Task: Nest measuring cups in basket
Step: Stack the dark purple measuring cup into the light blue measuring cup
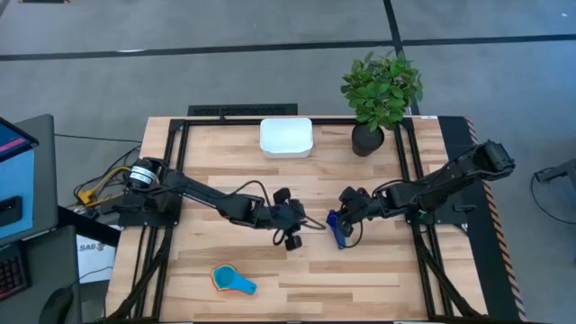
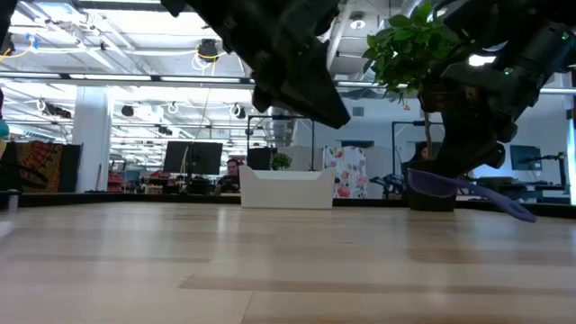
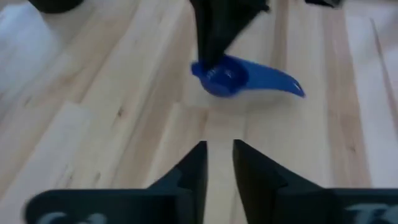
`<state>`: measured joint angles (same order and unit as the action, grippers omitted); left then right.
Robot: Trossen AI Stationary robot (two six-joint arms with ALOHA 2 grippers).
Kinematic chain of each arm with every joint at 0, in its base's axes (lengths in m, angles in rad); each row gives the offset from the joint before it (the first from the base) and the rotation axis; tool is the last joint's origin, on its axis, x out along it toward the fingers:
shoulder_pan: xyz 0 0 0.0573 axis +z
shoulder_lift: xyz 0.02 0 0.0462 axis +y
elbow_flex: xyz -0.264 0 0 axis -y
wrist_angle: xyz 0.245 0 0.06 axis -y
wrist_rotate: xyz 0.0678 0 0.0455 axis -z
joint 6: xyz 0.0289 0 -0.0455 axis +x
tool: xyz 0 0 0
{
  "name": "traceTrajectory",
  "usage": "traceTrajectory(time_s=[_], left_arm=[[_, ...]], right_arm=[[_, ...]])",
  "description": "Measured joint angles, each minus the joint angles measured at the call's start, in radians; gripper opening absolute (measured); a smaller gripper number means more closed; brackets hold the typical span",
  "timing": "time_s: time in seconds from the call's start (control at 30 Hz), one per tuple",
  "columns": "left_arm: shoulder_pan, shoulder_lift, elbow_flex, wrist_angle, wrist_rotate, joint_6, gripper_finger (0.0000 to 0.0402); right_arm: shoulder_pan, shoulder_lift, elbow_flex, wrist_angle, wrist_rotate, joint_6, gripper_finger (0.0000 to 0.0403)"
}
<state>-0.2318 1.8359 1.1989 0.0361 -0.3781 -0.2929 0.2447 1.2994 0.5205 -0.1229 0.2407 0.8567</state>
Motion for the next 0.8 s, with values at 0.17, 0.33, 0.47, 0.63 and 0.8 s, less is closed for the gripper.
traceTrajectory(time_s=[0.17, 0.33, 0.47, 0.63, 0.8], left_arm=[[0.027, 0.023, -0.008, 0.125, 0.054, 0.043, 0.0120], [0.034, 0.075, 0.007, 0.100, 0.112, 0.064, 0.0154], [0.034, 0.091, 0.019, 0.101, 0.109, 0.064, 0.0161], [0.034, 0.092, 0.019, 0.106, 0.139, 0.067, 0.0161], [0.033, 0.096, 0.019, 0.069, 0.200, 0.066, 0.0154]], right_arm=[[0.006, 0.085, 0.022, 0.016, 0.008, 0.007, 0.0033], [0.048, 0.220, 0.108, 0.016, -0.001, -0.018, 0.0032], [0.066, 0.302, 0.190, 0.009, -0.002, -0.056, 0.0045], [0.077, 0.373, 0.283, -0.001, -0.008, -0.124, 0.0053], [0.088, 0.391, 0.327, -0.010, -0.008, -0.207, 0.0070]])
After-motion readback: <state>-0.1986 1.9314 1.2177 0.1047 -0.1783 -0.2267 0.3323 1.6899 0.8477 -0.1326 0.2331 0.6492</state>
